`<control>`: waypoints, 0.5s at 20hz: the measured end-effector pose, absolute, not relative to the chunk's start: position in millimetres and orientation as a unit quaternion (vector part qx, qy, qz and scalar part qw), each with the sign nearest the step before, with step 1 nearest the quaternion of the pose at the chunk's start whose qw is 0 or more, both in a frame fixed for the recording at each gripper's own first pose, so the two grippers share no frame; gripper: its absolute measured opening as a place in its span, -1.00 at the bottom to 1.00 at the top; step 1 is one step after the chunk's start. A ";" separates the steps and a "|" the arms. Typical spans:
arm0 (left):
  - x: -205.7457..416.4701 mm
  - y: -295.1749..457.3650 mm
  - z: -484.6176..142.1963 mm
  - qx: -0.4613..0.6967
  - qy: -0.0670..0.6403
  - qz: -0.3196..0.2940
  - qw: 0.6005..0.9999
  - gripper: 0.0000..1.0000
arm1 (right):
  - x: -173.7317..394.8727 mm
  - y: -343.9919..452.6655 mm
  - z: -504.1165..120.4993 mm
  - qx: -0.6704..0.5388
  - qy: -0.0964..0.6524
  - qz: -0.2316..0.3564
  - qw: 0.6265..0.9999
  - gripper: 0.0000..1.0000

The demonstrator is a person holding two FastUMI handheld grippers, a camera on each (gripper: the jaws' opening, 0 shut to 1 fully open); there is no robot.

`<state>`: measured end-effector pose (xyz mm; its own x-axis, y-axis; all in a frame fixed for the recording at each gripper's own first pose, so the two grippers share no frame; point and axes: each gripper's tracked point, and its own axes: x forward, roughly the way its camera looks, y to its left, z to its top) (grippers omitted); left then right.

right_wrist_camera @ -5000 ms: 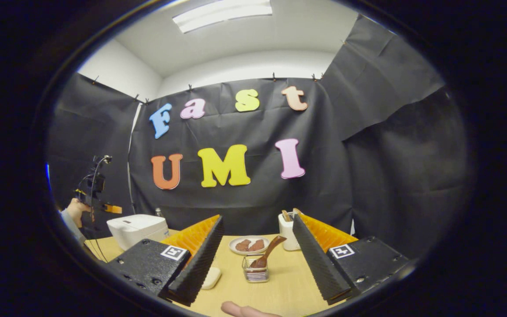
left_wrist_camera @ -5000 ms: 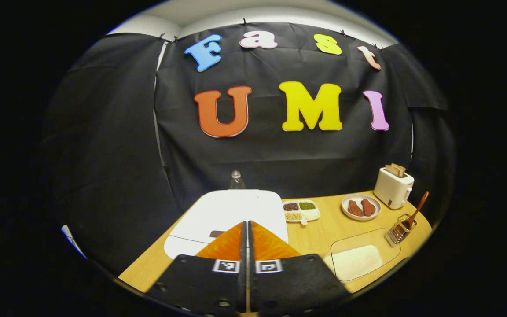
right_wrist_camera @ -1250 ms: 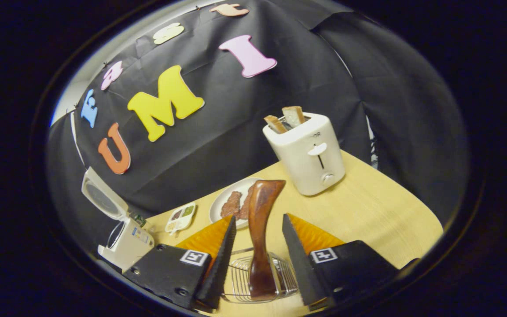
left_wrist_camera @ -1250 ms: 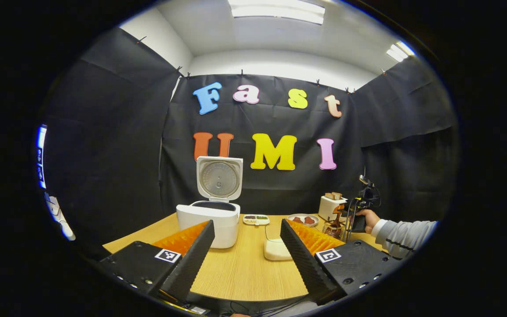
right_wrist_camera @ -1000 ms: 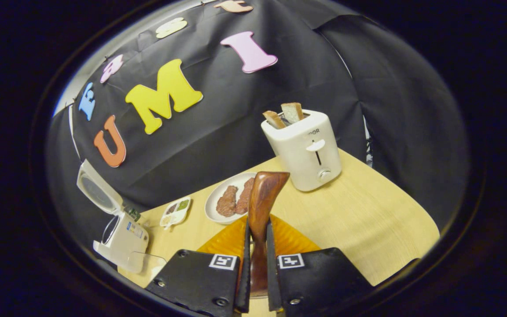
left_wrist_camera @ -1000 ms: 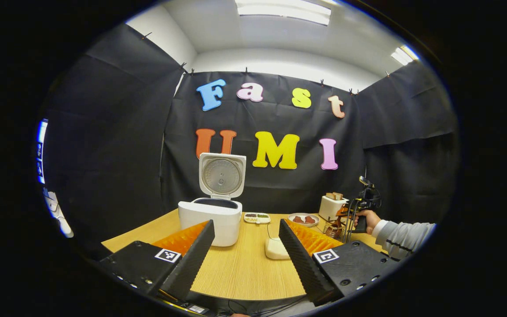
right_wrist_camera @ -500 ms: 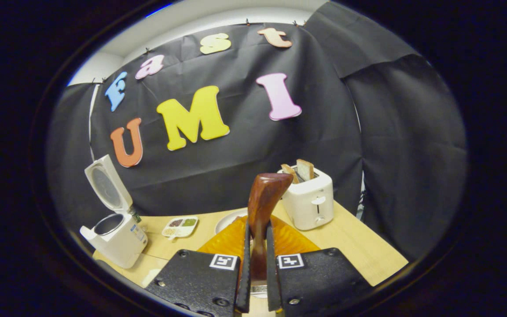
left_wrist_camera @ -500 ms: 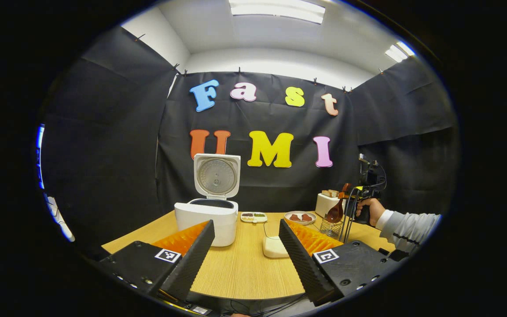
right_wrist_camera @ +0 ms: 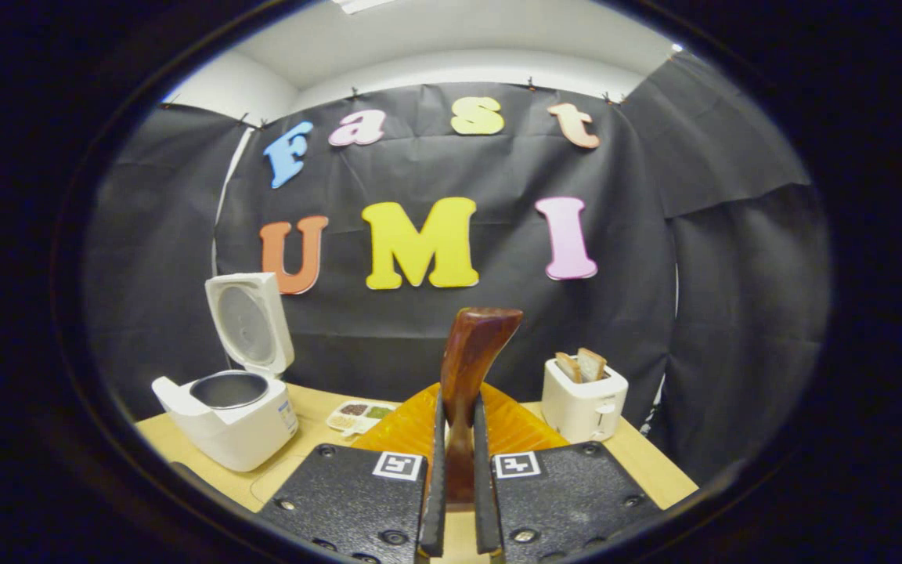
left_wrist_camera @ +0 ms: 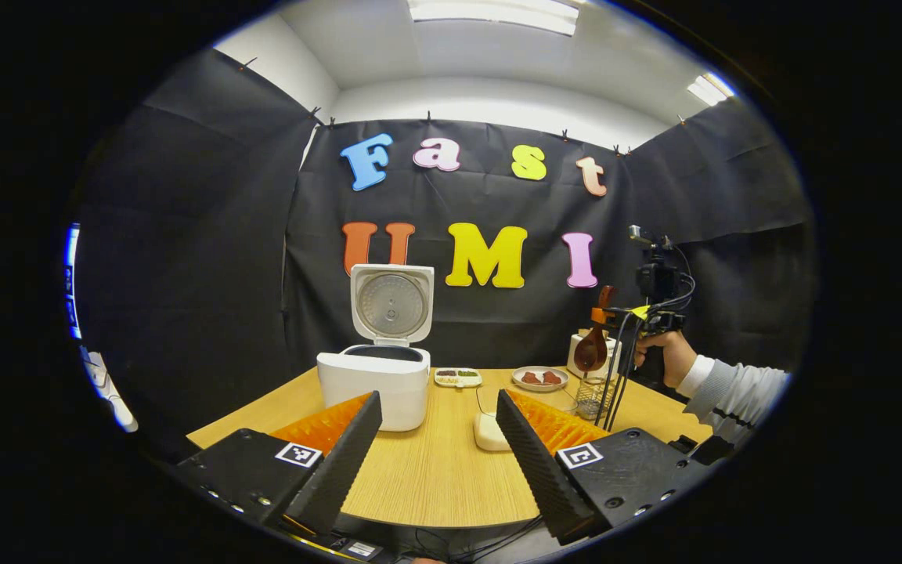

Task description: Close the left gripper, press the button to open the rice cooker; take a wooden spoon from the chopstick holder with the right hand, scoop a spoonful of rice and pour it into the rice cooker, then put the wooden spoon back into the chopstick holder.

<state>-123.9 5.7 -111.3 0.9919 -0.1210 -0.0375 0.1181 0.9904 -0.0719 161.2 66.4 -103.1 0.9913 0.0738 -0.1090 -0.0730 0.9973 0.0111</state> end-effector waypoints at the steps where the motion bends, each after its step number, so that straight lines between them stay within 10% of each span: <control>1: -123.9 2.1 -111.0 -0.031 0.021 -0.063 0.997 0.88 | 157.4 82.3 -103.9 -0.010 0.048 0.046 0.998 -0.60; 10: -124.1 -3.7 -106.7 -0.045 0.016 -0.073 0.996 0.88 | 140.4 192.1 -202.4 -0.105 0.092 0.116 0.983 -0.60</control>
